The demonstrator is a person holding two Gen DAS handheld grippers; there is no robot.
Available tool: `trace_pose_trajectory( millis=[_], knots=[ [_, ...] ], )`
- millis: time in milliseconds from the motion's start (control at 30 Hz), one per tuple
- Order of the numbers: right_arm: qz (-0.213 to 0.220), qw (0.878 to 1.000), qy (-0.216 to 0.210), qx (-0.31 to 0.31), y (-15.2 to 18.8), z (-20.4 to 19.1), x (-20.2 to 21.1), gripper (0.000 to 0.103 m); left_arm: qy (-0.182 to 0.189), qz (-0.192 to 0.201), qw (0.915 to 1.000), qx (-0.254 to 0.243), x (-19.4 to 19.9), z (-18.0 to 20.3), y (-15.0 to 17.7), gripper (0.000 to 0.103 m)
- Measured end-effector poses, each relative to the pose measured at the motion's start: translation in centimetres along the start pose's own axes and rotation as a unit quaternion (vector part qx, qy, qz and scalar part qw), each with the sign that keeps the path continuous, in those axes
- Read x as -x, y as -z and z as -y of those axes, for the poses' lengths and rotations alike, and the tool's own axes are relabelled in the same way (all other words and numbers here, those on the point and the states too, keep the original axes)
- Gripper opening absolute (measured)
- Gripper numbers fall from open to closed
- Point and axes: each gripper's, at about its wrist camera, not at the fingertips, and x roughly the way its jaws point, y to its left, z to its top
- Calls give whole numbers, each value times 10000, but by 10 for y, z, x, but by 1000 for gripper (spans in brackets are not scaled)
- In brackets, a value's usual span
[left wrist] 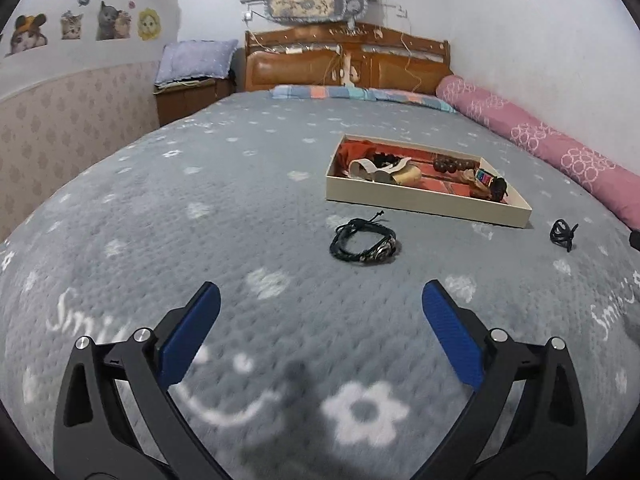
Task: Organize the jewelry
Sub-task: 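Move both open tools toward the braided bracelet and black claw clip, then grasp the black braided bracelet with the left tool while the right tool grasps the black claw clip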
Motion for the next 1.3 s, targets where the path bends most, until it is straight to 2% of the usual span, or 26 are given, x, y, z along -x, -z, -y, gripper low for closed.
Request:
trace_pose_trajectory(
  millis=[100,400,600,733,900,1000,1167,1200,1300],
  knots=[
    [-262,9996,57,111,-6,-4,-23,97,42,-234,9997,24,-21,5,-11,98],
    [-566,9978,177,285,-21,-7,-69,97,281,-1001,9944,-191,-90,37,-24,98],
    [-853,9955,263,305,-24,-5,-105,97,-181,-1469,9874,-555,-137,54,-35,98],
    [-1047,9937,235,335,-25,-7,-131,97,-87,-1802,9830,-327,-159,44,-38,97],
    [-1319,9891,458,461,-27,-13,-161,97,-27,-1886,9818,-210,-171,40,-44,96],
    [-1469,9868,455,512,-23,-14,-169,97,52,-1808,9832,-266,-169,44,-42,83],
    [-1436,9871,484,513,-24,-14,-168,94,148,-1704,9847,-334,-166,47,-43,63],
    [-1425,9872,484,521,-24,-14,-167,91,137,-1686,9849,-361,-165,48,-43,60],
    [-1433,9868,454,596,-24,-16,-167,70,122,-1627,9860,-334,-163,47,-42,51]
  ],
)
